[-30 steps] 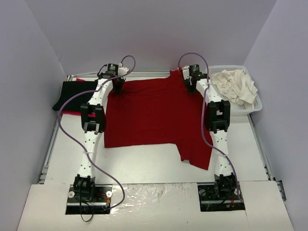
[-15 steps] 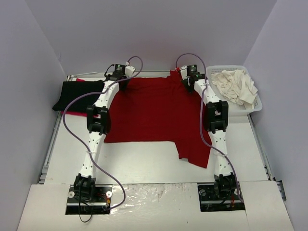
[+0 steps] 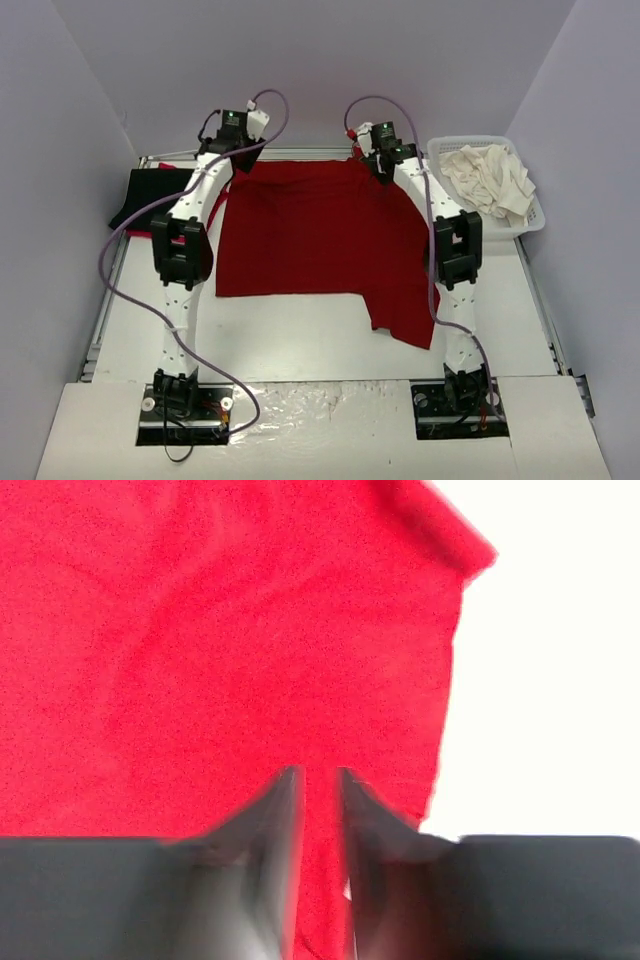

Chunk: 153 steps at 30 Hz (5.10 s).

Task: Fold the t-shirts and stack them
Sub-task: Flatten out the tshirt, then grap the side of the flattened tshirt closest away from the robot with both arms

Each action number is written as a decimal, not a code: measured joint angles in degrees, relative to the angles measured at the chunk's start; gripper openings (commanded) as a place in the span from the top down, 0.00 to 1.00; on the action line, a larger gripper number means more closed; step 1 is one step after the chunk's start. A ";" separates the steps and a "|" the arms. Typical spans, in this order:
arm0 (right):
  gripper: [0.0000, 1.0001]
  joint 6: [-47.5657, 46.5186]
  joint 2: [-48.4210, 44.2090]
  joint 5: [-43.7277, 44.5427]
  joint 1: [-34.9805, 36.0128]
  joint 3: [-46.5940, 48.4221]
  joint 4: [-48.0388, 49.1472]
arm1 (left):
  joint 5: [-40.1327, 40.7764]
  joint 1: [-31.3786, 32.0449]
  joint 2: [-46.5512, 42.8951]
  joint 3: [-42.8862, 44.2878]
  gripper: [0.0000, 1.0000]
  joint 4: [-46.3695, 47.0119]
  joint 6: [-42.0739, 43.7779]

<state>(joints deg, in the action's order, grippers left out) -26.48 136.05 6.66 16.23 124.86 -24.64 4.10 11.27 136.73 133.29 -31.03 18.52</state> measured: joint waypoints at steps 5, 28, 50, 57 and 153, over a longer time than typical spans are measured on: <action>0.27 -1.77 -19.15 0.17 1.66 -11.47 2.08 | -0.31 0.72 -21.68 -13.14 0.06 3.65 1.11; 0.43 4.17 -65.79 -23.87 -10.16 -66.10 3.80 | -11.41 1.38 -71.52 -65.85 0.06 6.91 -12.44; 0.13 8.83 -75.49 -27.43 -22.29 -74.62 9.18 | -17.73 -1.49 -77.90 -80.28 0.03 0.00 3.30; 0.13 8.83 -75.30 -27.17 -24.15 -74.62 9.18 | -16.63 3.87 -78.95 -89.81 0.00 -4.79 13.55; 0.25 -20.46 -58.29 -11.56 18.82 -70.29 -33.55 | -10.51 0.44 -50.47 -84.04 0.98 8.61 9.79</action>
<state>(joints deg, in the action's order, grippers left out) -46.94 77.76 -4.91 35.05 54.57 -58.19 -6.42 11.70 86.26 49.25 -22.41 28.32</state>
